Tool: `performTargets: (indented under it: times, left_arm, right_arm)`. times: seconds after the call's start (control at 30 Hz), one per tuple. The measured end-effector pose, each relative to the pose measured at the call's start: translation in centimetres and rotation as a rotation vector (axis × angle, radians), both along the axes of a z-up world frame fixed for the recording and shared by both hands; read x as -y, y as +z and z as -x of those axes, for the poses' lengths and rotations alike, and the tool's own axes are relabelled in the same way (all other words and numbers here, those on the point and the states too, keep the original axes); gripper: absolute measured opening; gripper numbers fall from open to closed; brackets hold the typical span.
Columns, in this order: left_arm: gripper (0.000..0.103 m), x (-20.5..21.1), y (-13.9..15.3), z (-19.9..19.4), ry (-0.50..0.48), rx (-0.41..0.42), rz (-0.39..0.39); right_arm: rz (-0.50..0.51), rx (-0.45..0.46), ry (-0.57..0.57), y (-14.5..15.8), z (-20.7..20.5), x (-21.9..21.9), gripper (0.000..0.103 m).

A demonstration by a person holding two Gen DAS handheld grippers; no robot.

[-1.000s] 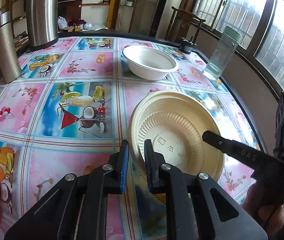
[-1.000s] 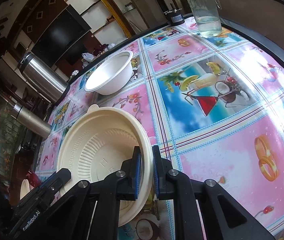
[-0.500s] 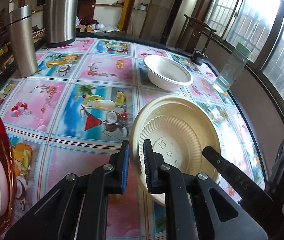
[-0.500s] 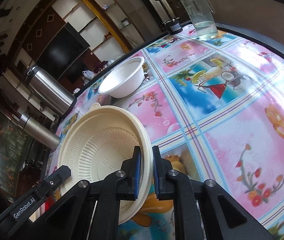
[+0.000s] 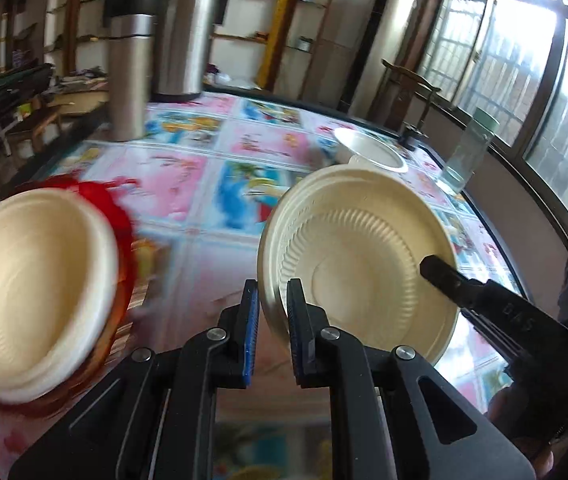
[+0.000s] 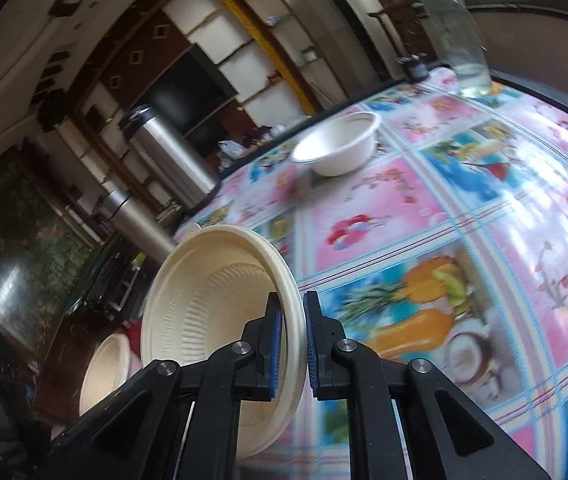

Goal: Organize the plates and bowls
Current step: 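Lift the beige bowl with both tools and carry it toward the stack, then lower the beige bowl onto the stacked plates and open both tools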

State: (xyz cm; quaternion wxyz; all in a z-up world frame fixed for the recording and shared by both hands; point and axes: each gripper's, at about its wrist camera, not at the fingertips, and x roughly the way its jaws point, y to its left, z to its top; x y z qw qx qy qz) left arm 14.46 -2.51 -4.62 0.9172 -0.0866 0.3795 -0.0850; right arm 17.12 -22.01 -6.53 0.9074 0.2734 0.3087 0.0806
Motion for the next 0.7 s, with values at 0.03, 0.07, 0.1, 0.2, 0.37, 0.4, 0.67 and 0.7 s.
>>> performTargets:
  times: [0.03, 0.07, 0.1, 0.2, 0.37, 0.4, 0.67, 0.7]
  left_arm:
    - [0.011, -0.6, 0.2, 0.6, 0.014, 0.009, -0.003]
    - [0.011, -1.3, 0.6, 1.2, 0.027, 0.020, -0.008]
    - [0.011, -1.9, 1.1, 1.9, 0.036, 0.032, -0.015]
    - [0.011, -3.3, 2.7, 3.5, 0.053, 0.067, -0.029]
    - [0.011, -5.6, 4.8, 5.7, 0.088, 0.116, -0.055]
    - [0.011, -6.3, 5.2, 6.1, 0.103, 0.125, -0.061]
    - [0.012, -12.8, 6.8, 7.0, 0.252, 0.153, -0.080]
    - [0.012, -13.4, 6.8, 6.9, 0.269, 0.150, -0.080]
  right_arm:
    - [0.011, 0.020, 0.010, 0.3, 0.4, -0.8, 0.011]
    - [0.022, 0.052, 0.022, 0.8, 1.1, -1.7, 0.011]
    - [0.027, 0.076, 0.029, 1.1, 1.5, -2.2, 0.011]
    - [0.009, 0.148, 0.050, 2.0, 3.1, -3.6, 0.011]
    - [-0.061, 0.203, 0.092, 2.9, 4.3, -6.0, 0.010]
    - [-0.071, 0.209, 0.103, 3.0, 4.4, -6.6, 0.010]
    - [-0.090, 0.242, 0.246, 5.1, 2.4, -14.3, 0.011]
    - [-0.088, 0.244, 0.260, 5.2, 2.0, -15.2, 0.011]
